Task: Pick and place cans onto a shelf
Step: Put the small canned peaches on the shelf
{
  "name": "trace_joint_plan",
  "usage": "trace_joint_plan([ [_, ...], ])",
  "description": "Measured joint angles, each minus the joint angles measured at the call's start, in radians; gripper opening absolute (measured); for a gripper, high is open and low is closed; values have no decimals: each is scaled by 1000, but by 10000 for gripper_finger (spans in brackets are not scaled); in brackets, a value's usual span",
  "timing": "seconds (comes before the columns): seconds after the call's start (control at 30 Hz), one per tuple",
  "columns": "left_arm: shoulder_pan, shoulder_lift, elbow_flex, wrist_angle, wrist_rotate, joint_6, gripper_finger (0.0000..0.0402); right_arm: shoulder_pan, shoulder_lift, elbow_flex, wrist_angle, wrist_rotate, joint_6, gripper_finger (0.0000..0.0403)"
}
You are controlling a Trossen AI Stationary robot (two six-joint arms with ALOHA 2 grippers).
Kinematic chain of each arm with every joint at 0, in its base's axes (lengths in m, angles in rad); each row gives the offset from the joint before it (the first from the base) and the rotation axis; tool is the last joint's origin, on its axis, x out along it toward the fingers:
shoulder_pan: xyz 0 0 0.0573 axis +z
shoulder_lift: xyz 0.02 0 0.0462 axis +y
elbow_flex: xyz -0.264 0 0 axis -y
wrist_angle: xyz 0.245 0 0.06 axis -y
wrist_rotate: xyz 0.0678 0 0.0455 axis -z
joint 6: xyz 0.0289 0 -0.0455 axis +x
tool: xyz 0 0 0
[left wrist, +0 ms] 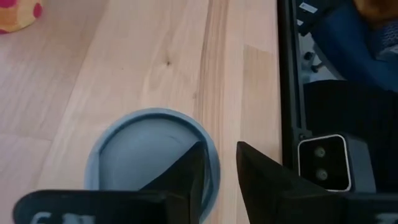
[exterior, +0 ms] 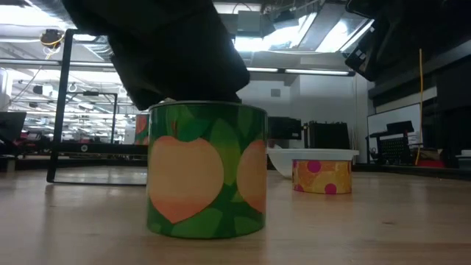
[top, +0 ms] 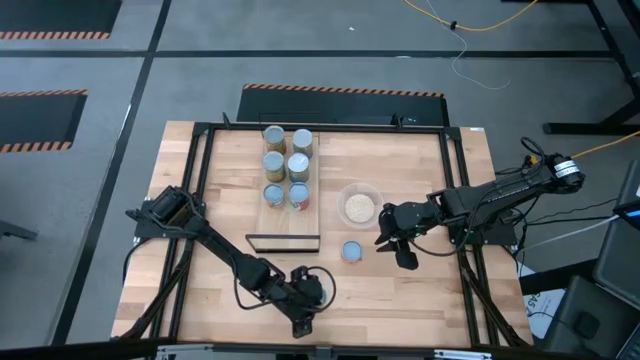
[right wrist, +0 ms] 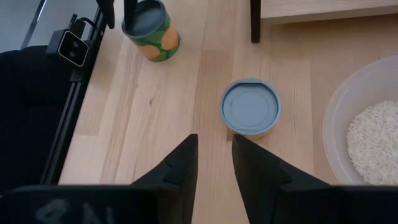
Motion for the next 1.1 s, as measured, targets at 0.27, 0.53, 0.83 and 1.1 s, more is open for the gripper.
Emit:
trace_joint_plan([
  [0.27, 34, -2, 0, 16, 58, 22, 92, 1, 0, 0, 6, 0, 2, 103],
  [0.53, 15, -70, 5, 8, 80, 101, 90, 58, 14, 1, 142, 10, 32, 103],
  [0.83, -91, -95, 4, -19, 78, -9, 90, 166, 171, 1, 387, 133, 31, 103],
  [1.1, -196, -94, 3, -90, -147, -186, 90, 177, 360, 1, 587, 178, 27, 103],
])
